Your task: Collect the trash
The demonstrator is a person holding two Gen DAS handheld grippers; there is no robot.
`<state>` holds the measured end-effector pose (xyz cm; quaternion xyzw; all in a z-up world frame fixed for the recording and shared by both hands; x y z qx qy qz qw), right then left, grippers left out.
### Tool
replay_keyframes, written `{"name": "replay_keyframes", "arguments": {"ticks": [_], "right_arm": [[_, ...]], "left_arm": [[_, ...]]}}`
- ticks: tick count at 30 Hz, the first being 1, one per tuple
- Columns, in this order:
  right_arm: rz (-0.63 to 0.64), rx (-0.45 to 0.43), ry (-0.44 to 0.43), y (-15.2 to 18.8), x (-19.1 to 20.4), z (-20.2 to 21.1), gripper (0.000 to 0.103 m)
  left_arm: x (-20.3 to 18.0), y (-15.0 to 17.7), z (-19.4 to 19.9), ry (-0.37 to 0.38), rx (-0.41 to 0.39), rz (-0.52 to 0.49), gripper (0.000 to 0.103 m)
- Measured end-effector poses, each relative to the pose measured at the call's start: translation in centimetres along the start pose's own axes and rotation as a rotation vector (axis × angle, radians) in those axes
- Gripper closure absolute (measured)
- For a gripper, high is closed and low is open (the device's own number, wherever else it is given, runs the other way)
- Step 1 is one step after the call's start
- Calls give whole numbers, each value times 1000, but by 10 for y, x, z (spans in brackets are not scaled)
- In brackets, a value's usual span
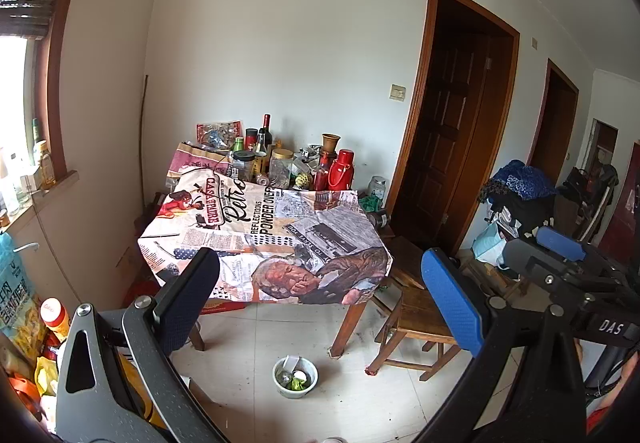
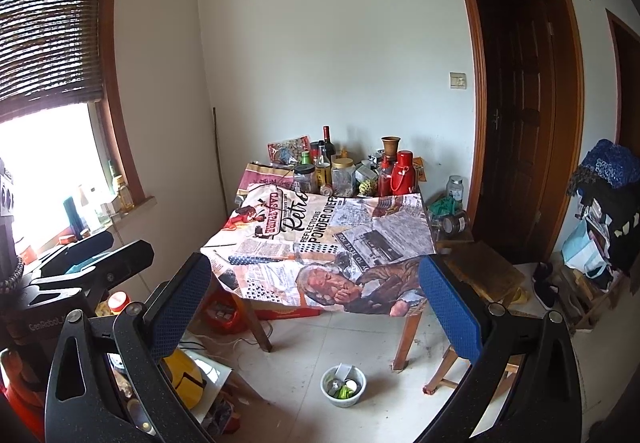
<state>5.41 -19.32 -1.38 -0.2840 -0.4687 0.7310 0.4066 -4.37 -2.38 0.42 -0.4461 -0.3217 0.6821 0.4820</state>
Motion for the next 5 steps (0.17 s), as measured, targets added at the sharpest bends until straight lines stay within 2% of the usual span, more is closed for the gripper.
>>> {"name": "replay_keyframes", "arguments": {"ticks": [5], "right_arm": [[-4, 17, -3, 1, -5, -10, 0]], "left_arm": [[-1, -1, -8, -2, 8, -2, 1]]}}
Point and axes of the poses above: each gripper's, at about its wrist camera, not at the fingertips, and z roughly against the way its jaws point, x to its left, y to its underside, the point moved 3 cm from there along -z, roughly the way its jaws point, and after that the axes turned 9 degrees about z, right-handed, at the moved point
